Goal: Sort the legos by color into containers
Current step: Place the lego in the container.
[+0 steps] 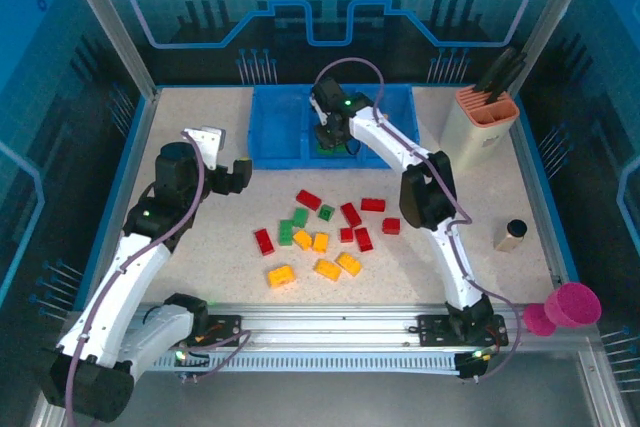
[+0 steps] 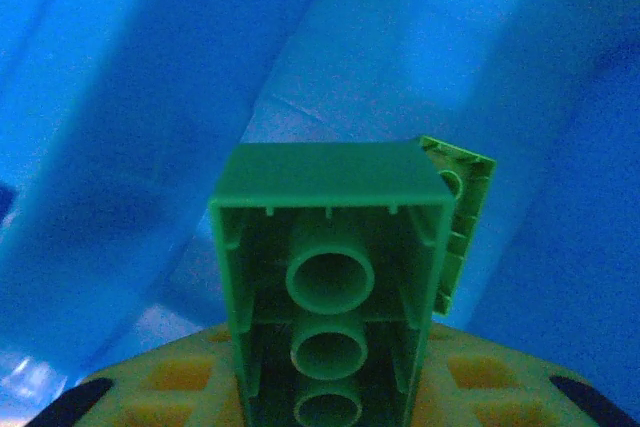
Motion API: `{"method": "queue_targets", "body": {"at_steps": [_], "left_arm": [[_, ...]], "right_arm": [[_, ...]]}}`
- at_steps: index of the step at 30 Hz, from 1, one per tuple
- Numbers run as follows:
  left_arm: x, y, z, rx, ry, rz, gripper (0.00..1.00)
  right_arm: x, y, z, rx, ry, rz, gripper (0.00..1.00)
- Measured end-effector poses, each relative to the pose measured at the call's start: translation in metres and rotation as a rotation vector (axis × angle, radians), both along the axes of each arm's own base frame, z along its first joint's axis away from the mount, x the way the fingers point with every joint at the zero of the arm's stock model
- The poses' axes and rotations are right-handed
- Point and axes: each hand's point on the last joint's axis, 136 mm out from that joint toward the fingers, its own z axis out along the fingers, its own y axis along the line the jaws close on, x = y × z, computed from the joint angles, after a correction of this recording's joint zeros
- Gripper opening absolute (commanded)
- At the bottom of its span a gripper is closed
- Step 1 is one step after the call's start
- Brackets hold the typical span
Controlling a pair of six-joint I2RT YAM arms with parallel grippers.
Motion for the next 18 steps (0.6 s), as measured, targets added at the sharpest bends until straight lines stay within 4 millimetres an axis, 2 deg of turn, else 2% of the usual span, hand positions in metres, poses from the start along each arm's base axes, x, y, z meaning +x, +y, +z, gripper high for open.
{"method": "queue_targets", "body": {"at_steps": [5,8,13,16,18], "left_arm": [[0.0,0.0,0.0,0.01,-0.002,-0.005,0.99],[0.0,0.0,0.0,0.012,-0.001,-0.006,0.99],[0.001,0.0,-0.002,0.013,0.006,-0.006,0.99],[0.002,0.0,-0.004,0.014,0.012,-0.006,0.99],[0.002,-0.001,-0.005,0.014,0.013,-0.007,1.0]], "right_arm": [[0.004,0.003,-0.012,0.004,0.022,0.007,0.44],[0.005,0.003,-0.01,0.013,0.02,0.011,0.48],[0.003,0.009,-0.011,0.046,0.024,0.025,0.48],[-0.006,0.007,-0.002,0.053,0.028,0.031,0.48],[-0.015,0.004,0.011,0.061,0.019,0.032,0.5]]}}
